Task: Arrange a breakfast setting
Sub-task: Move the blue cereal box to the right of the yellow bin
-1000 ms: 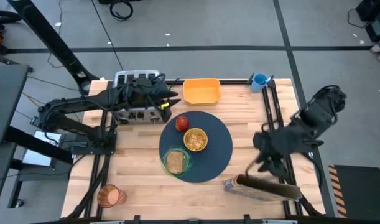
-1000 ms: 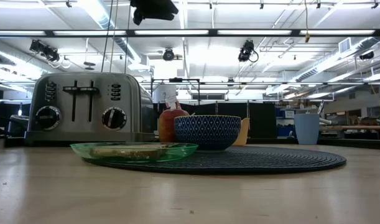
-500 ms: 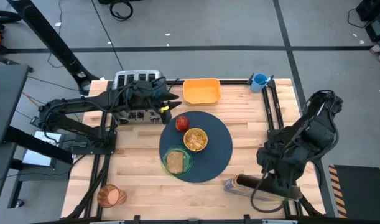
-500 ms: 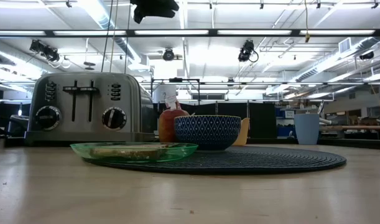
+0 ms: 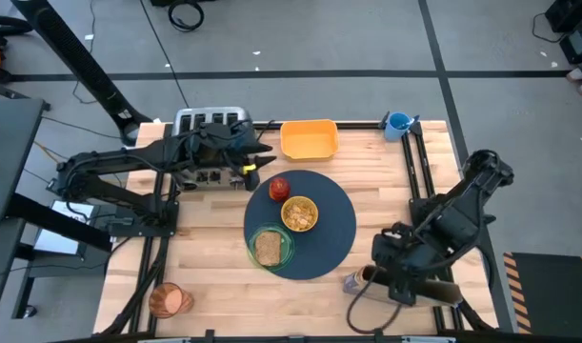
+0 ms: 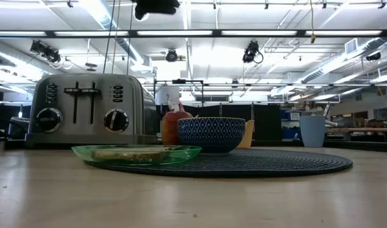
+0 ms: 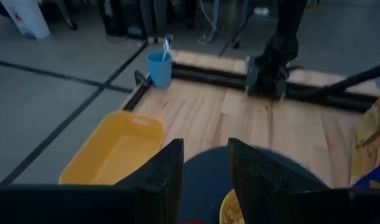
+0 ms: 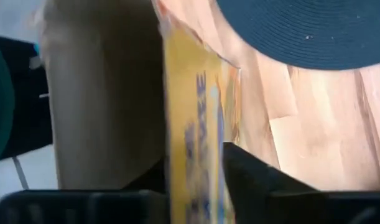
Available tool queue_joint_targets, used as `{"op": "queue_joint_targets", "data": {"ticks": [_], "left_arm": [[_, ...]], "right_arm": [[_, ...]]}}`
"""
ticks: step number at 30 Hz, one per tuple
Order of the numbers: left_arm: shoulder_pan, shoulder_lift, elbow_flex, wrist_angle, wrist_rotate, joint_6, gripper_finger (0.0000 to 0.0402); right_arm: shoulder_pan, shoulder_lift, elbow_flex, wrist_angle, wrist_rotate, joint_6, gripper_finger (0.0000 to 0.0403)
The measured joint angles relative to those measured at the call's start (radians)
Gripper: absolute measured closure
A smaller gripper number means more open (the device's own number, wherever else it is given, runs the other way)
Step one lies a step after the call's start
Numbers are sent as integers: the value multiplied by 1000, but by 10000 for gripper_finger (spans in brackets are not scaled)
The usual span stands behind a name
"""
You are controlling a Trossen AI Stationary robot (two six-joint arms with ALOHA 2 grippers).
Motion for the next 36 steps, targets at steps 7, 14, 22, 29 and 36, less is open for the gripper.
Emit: {"op": "queue_joint_targets", "data": {"ticks": [7, 14, 22, 29, 36], "left_arm": [[0, -103, 0, 0, 0, 49, 269], [0, -199, 1, -4, -1, 104, 269], [0, -245, 1, -3, -1, 132, 269], [0, -247, 1, -26, -1, 155, 269], [0, -246, 1, -61, 0, 157, 269]], "right_arm": [[-62, 6, 0, -46, -3, 63, 392], [-91, -58, -2, -161, 20, 212, 397], [-160, -212, 3, -165, 185, 298, 399], [-368, -310, 3, -162, 274, 249, 400], [-650, -368, -2, -163, 242, 100, 400]]}}
